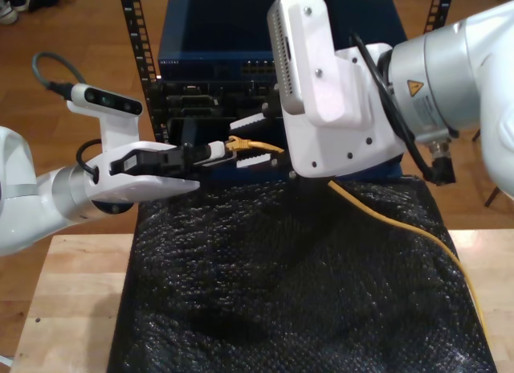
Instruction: Grab the cable and plug it in
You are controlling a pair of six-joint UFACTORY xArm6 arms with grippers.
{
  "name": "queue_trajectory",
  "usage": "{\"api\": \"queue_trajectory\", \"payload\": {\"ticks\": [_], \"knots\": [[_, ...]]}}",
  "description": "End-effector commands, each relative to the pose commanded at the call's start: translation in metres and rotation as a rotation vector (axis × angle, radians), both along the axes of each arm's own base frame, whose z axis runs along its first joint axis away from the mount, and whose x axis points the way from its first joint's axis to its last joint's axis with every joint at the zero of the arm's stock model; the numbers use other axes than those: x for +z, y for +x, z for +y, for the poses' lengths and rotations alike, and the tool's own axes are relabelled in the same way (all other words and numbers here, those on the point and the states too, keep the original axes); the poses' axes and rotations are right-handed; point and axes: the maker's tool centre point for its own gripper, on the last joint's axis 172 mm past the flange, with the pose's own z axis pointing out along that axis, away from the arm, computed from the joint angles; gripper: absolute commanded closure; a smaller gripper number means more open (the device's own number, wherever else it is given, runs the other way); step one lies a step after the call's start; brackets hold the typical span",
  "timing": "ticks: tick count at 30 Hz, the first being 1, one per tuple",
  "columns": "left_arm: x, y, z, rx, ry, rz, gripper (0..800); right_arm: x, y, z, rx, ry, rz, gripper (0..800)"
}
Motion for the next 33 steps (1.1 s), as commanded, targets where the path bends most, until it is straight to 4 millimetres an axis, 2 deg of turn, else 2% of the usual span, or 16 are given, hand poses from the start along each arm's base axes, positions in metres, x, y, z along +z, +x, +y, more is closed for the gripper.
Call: {"api": "queue_trajectory", "payload": {"ticks": [20, 33], "knots": [[0.001, -0.001, 0.002, -0.010, -0.015, 0.006, 756, 0.011, -0.005, 0.003, -0.002, 0.041, 0.008, 506], [0.001, -0.002, 0.002, -0.013, -0.016, 0.006, 757, 0.011, -0.005, 0.003, -0.002, 0.041, 0.008, 553]]}}
